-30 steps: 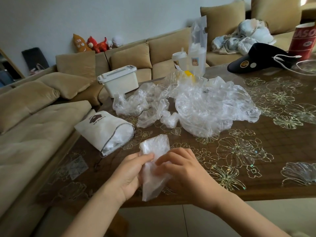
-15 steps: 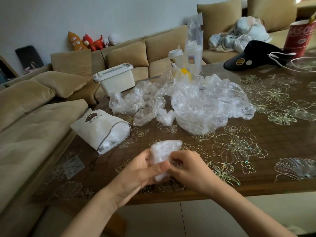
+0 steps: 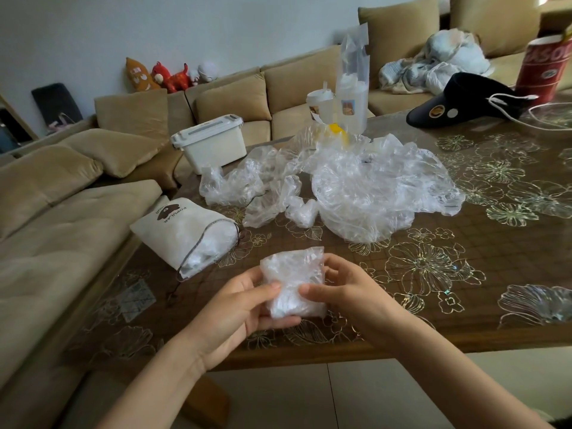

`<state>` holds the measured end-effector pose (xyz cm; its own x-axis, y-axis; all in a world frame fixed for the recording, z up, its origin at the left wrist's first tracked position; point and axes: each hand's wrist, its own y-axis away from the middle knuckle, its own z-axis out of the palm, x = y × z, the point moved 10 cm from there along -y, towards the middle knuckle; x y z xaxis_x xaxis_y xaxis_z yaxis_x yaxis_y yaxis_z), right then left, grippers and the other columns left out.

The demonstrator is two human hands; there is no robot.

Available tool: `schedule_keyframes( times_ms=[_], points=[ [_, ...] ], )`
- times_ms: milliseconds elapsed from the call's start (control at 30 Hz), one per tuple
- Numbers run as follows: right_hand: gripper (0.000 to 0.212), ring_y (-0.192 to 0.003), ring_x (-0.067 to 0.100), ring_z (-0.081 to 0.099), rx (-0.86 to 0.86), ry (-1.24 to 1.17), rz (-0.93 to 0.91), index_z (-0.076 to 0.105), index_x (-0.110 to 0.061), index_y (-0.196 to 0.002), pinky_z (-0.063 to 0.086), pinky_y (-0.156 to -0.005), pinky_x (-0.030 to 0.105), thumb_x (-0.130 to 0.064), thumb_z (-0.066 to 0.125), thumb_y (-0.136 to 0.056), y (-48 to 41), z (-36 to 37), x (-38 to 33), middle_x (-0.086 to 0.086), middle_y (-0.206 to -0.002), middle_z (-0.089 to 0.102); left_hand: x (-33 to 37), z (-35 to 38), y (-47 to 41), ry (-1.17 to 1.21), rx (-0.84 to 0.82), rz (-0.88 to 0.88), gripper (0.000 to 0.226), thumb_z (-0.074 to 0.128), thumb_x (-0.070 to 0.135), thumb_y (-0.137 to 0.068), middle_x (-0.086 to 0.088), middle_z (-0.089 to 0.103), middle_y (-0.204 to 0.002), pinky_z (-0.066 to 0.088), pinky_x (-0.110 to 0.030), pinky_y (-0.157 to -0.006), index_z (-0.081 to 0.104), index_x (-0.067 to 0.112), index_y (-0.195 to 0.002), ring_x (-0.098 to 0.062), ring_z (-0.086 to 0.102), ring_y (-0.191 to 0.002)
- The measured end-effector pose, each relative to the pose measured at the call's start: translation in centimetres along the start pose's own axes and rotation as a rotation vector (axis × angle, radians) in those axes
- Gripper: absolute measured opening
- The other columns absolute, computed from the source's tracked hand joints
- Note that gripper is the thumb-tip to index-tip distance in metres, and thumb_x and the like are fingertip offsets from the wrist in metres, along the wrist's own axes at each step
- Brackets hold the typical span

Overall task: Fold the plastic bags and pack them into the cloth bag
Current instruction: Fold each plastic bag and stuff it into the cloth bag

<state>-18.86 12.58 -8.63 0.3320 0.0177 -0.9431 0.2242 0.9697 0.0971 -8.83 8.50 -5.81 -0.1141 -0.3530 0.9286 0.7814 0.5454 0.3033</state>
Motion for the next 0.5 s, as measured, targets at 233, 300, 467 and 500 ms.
schedule_keyframes(
  times_ms=[233,300,467,500],
  points=[
    [0.028,-0.079,0.024,0.065,-0.02,-0.154,-0.029,0.07,-0.006,-0.085,0.053,-0.074,0.035,0.014,0.05,-0.083,-0.1,0.4,-0.2,0.015,-0.087,0.068,-0.5,-0.5,0.0,-0.111,0.072,-0.006,0.025,0.047,0.005,-0.092,-0.021,0.07,-0.099,0.059,-0.031,-0.062,0.055,0.009,-0.116,-0.033,0.07,-0.083],
    [0.039,-0.072,0.018,0.063,-0.025,-0.193,-0.022,0.069,-0.011,-0.066,0.05,-0.071,0.033,0.015,0.046,-0.083,-0.1,0.5,-0.2,0.006,-0.079,0.067,-0.4,-0.8,0.1,-0.104,0.107,0.023,0.023,0.047,0.002,-0.092,-0.023,0.07,-0.098,0.059,-0.029,-0.06,0.058,0.006,-0.112,-0.033,0.07,-0.081],
    [0.049,-0.066,0.013,0.059,-0.053,-0.225,-0.007,0.064,-0.013,-0.052,0.042,-0.059,0.024,0.014,0.042,-0.085,-0.2,1.0,0.3,0.004,-0.081,0.068,0.8,-1.6,0.1,-0.076,0.243,0.147,0.025,0.045,-0.009,-0.09,-0.015,0.073,-0.092,0.055,-0.023,-0.049,0.064,0.005,-0.099,-0.024,0.07,-0.063],
    [0.048,-0.063,0.011,0.058,-0.055,-0.215,-0.008,0.064,-0.014,-0.052,0.042,-0.057,0.022,0.013,0.043,-0.086,-0.1,1.1,0.2,0.006,-0.081,0.066,0.9,-1.8,0.1,-0.061,0.266,0.159,0.026,0.044,-0.01,-0.09,-0.014,0.073,-0.091,0.054,-0.023,-0.047,0.065,0.005,-0.095,-0.024,0.069,-0.061]
  ],
)
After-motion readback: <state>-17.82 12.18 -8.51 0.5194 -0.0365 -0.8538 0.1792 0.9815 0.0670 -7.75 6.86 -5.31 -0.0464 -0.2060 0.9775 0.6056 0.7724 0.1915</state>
